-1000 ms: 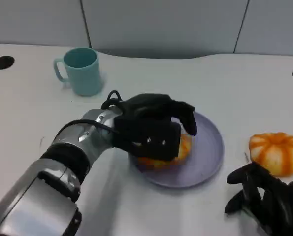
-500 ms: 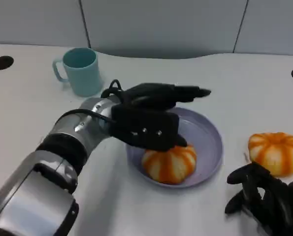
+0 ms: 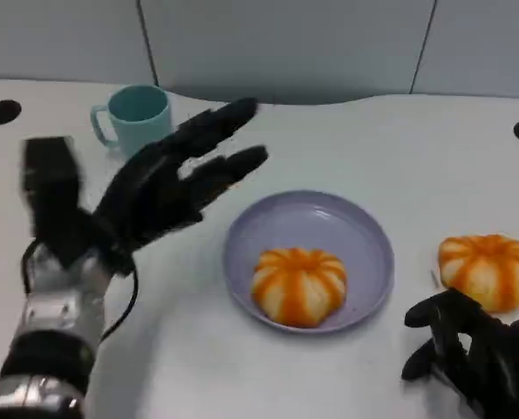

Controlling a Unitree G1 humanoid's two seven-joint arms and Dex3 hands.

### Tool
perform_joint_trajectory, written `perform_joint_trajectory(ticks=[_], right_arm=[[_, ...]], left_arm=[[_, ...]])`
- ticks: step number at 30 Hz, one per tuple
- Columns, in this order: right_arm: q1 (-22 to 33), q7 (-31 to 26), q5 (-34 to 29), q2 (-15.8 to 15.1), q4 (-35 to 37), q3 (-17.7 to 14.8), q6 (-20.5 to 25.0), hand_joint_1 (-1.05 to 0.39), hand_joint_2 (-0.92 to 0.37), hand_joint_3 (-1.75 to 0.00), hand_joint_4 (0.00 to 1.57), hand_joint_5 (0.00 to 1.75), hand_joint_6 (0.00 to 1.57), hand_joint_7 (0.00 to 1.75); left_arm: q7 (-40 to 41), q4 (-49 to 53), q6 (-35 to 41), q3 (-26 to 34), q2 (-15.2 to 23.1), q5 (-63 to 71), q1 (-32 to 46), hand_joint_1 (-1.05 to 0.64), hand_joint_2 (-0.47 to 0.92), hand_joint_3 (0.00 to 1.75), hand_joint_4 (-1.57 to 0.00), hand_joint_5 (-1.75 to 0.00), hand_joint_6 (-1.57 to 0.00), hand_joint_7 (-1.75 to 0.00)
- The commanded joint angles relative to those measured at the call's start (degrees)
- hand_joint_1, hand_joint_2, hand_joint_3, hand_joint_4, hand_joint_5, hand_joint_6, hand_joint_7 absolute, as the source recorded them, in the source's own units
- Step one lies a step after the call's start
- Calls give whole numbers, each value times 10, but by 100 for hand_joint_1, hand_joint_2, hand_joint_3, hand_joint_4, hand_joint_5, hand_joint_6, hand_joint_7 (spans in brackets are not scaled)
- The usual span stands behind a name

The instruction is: Grasp the bread from the table and place it into the plate.

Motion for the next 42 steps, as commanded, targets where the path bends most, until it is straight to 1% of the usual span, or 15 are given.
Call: perform_joint_trajectory(ticks=[1, 2, 4, 6, 7, 8, 9, 10, 13, 15, 20, 21, 25, 32, 42], right_arm=[[6, 4, 6, -7, -7, 0, 7, -32, -92, -61, 49, 175, 37, 164], [6, 6, 6, -7, -5, 0, 3, -32, -92, -61, 51, 175, 38, 164], [6, 8, 6, -7, -3, 0, -1, -32, -92, -61, 52, 175, 38, 164], [7, 9, 5, -7, -6, 0, 1, -32, -92, -61, 52, 175, 39, 165], [8, 8, 5, -8, -7, 1, 3, -33, -92, -60, 52, 175, 39, 165], [9, 10, 7, -8, -8, 0, 5, -33, -92, -60, 52, 175, 39, 165], [9, 10, 9, -8, -8, -1, 6, -33, -92, -60, 52, 175, 39, 165], [9, 11, 10, -8, -8, -1, 7, -32, -92, -60, 52, 175, 39, 165], [11, 13, 10, -10, -10, -1, 7, -33, -92, -60, 52, 175, 39, 165], [13, 14, 10, -11, -14, -1, 5, -32, -92, -61, 52, 175, 39, 165], [16, 16, 12, -12, -17, -3, 5, -31, -92, -61, 52, 175, 38, 165], [16, 17, 14, -13, -17, -5, 5, -32, -92, -60, 51, 175, 38, 165], [17, 11, 8, -18, -25, -7, 19, -33, -92, -59, 50, 175, 37, 164], [13, 7, 5, -23, -25, -9, 27, -31, -92, -59, 49, 175, 38, 163], [8, 0, 2, -24, -20, -8, 28, -31, -92, -60, 47, 175, 37, 162]], left_arm=[[-4, -143, 119, 39, 15, -82, 95, -68, 92, 33, -49, -29, -27, -9], [1, -168, 138, 45, 15, -95, 114, -65, 92, 33, -52, -43, -39, -11], [10, -203, 165, 52, 14, -109, 136, -63, 92, 33, -47, -62, -47, -9], [33, -241, 194, 63, 9, -124, 173, -63, 92, 32, -46, -66, -49, -9], [49, -265, 211, 71, 4, -135, 201, -59, 92, 33, -41, -90, -55, -21], [57, -282, 219, 76, -1, -142, 226, -56, 92, 34, -33, -116, -46, -56], [63, -294, 224, 79, -3, -146, 242, -55, 92, 37, -30, -130, -36, -83], [65, -301, 226, 79, -5, -147, 249, -54, 92, 39, -27, -140, -29, -101], [71, -317, 229, 79, -9, -148, 282, -53, 92, 40, -25, -161, -23, -127], [78, -325, 224, 83, -14, -146, 302, -52, 92, 40, -29, -170, -29, -136], [98, -332, 226, 88, -15, -139, 323, -52, 92, 40, -33, -175, -34, -139], [109, -333, 230, 90, -14, -135, 333, -52, 92, 38, -44, -175, -38, -147], [127, -323, 222, 93, -14, -127, 345, -51, 92, 39, -52, -175, -38, -158], [135, -281, 223, 98, -11, -120, 333, -43, 92, 41, -51, -175, -27, -173], [137, -249, 218, 101, -12, -117, 317, -41, 92, 40, -51, -175, -26, -175]])
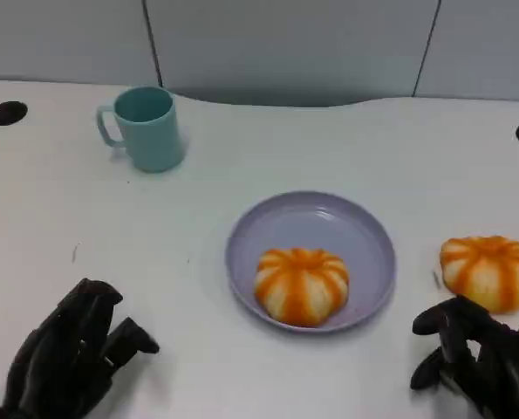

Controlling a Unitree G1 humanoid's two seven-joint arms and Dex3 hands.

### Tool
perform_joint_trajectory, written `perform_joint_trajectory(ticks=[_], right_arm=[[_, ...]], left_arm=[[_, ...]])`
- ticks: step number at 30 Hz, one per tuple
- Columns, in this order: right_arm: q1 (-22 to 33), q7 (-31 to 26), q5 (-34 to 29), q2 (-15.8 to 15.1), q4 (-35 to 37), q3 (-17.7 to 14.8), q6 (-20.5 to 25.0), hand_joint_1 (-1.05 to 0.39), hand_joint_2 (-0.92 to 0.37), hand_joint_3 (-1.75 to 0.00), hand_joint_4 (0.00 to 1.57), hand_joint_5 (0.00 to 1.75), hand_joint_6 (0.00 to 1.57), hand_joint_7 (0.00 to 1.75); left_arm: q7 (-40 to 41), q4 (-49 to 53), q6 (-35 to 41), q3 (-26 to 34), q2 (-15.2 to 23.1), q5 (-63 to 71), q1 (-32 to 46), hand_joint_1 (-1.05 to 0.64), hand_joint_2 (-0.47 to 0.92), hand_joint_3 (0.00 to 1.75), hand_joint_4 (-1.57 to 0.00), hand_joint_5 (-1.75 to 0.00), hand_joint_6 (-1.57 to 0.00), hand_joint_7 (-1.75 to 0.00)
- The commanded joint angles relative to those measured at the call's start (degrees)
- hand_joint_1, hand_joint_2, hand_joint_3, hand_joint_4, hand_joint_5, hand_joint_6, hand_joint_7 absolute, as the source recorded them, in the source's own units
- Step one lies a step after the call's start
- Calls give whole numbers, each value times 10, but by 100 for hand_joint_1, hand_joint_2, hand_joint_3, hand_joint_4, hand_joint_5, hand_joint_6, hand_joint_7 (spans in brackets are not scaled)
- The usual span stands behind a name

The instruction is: Grasp the bread from the table and place it into the plate.

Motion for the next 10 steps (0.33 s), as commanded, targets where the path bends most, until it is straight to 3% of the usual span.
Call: perform_joint_trajectory(ticks=[1, 10], right_arm=[[-5, -7, -2, -8, 1, -4, 6, -31, -92, -60, 47, 175, 37, 162], [-8, -5, 0, -10, 3, -6, 6, -32, -92, -60, 50, 175, 40, 165]], left_arm=[[5, 10, 0, 8, 10, 2, -12, -41, 92, 39, -51, -175, -26, -175], [8, 6, -1, 9, 10, 8, -11, -42, 92, 38, -49, -175, -24, -175]])
